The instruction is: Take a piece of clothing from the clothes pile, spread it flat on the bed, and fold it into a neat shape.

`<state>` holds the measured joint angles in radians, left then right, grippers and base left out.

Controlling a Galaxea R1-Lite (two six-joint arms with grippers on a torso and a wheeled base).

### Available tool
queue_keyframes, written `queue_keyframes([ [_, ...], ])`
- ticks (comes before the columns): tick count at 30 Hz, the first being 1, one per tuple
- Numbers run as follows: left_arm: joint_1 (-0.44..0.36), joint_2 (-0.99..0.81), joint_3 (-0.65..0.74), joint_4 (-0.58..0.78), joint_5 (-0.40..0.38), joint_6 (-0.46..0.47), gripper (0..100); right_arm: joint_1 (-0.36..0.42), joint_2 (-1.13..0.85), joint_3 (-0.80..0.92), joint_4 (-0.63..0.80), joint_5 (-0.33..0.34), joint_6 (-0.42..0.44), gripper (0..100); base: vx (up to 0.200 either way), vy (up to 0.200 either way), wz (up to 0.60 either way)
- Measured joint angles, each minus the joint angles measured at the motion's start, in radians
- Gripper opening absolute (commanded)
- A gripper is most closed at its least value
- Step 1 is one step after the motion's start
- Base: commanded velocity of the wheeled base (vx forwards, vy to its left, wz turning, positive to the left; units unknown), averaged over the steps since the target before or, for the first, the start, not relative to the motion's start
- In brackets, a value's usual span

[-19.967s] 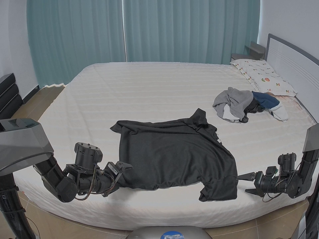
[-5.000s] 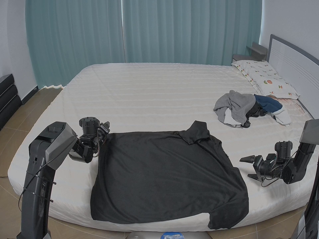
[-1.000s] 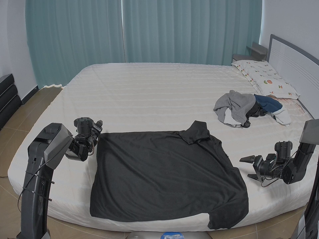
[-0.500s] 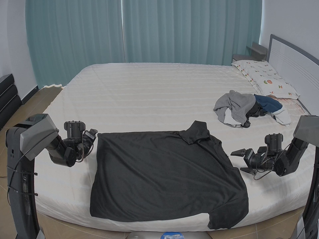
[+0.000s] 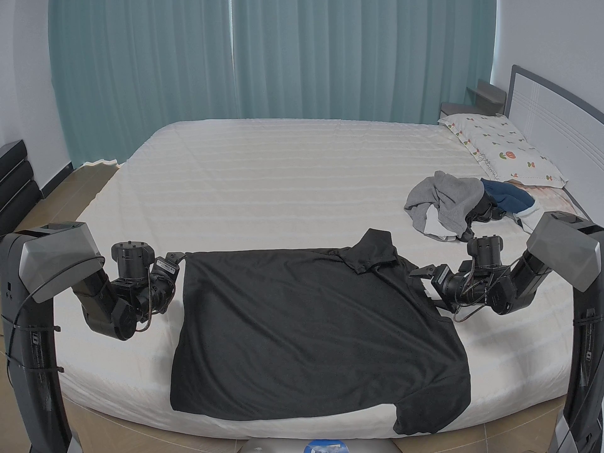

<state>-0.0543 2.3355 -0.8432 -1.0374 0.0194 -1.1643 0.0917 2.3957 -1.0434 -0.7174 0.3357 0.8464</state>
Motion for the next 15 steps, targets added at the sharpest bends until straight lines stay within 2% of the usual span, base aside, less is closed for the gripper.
queue_keyframes([
  [8, -0.012, 0.008, 0.031, -0.059, 0.002, 0.002, 100, 0.005, 0.023, -0.007, 0.0, -0.007, 0.0, 100, 0.0, 0.0, 0.0],
  [15, -0.014, 0.011, 0.049, -0.085, 0.001, 0.002, 100, 0.0, 0.028, -0.01, 0.0, -0.067, -0.014, 100, 0.0, 0.0, 0.0],
])
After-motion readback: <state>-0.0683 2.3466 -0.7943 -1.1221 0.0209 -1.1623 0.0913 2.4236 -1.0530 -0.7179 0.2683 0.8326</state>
